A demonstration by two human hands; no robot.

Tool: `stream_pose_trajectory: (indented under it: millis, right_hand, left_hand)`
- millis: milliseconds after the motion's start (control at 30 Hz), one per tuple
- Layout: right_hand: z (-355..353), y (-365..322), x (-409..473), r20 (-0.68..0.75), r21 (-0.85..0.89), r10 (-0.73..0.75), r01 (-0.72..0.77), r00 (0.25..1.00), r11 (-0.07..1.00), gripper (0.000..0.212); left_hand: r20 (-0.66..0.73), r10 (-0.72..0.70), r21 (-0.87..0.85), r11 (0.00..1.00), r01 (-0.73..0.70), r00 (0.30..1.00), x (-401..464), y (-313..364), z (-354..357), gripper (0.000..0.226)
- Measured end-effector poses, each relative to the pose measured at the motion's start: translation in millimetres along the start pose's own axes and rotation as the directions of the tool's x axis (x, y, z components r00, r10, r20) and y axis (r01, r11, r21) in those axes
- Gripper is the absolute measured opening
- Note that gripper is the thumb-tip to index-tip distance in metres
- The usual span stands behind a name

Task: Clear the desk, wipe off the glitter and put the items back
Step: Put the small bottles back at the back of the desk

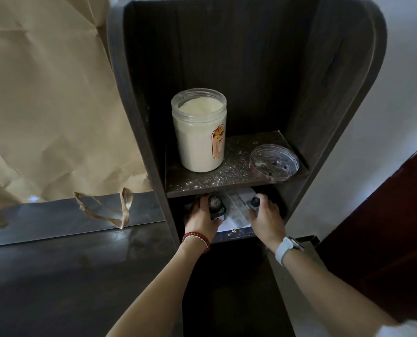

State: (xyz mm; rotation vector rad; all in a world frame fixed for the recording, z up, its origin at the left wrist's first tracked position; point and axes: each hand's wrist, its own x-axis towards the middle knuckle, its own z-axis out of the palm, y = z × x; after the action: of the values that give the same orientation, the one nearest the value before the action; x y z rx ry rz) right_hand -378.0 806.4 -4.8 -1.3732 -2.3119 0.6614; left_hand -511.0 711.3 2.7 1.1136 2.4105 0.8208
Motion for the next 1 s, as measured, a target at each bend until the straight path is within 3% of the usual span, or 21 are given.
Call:
stream_pose_trajectory:
  millis: [267,400,567,633,733,900,1000]
  right_hand:
    - [0,7,-38,-0.251,0.146,-0.118,0.158,0.961,0.977,0.039]
    - [7,10,-79,-0.295,0.264,-0.175,0.256,0.939,0.930,0.041]
    - [47,2,-131,-0.005,0.375,-0.315,0.294,0.949,0.879,0.048]
    - [68,-11,-148,0.120,0.392,-0.385,0.313,0.915,0.865,0.059]
    - [98,-41,-161,0.233,0.406,-0.488,0.372,0.841,0.835,0.051]
    - [152,-112,-149,0.362,0.452,-0.459,0.278,0.812,0.848,0.033]
    - [190,-150,-120,0.377,0.326,-0.399,0.283,0.836,0.902,0.024]
  left_hand:
    - [-0.204,0.117,-0.114,0.983,-0.143,0.972,-38,-10,-2,0.059]
    - [-0.275,0.169,-0.212,0.949,-0.231,0.947,-81,-29,-8,0.057]
    - [-0.342,-0.040,-0.260,0.964,-0.054,0.939,-131,-86,-24,0.058]
    - [-0.375,-0.131,-0.250,0.967,0.036,0.918,-150,-113,-35,0.056]
    - [-0.432,-0.253,-0.245,0.957,0.157,0.866,-171,-149,-54,0.056]
    - [-0.486,-0.354,-0.258,0.932,0.256,0.799,-179,-202,-87,0.058]
    - [-0.487,-0.360,-0.290,0.926,0.241,0.796,-170,-236,-109,0.058]
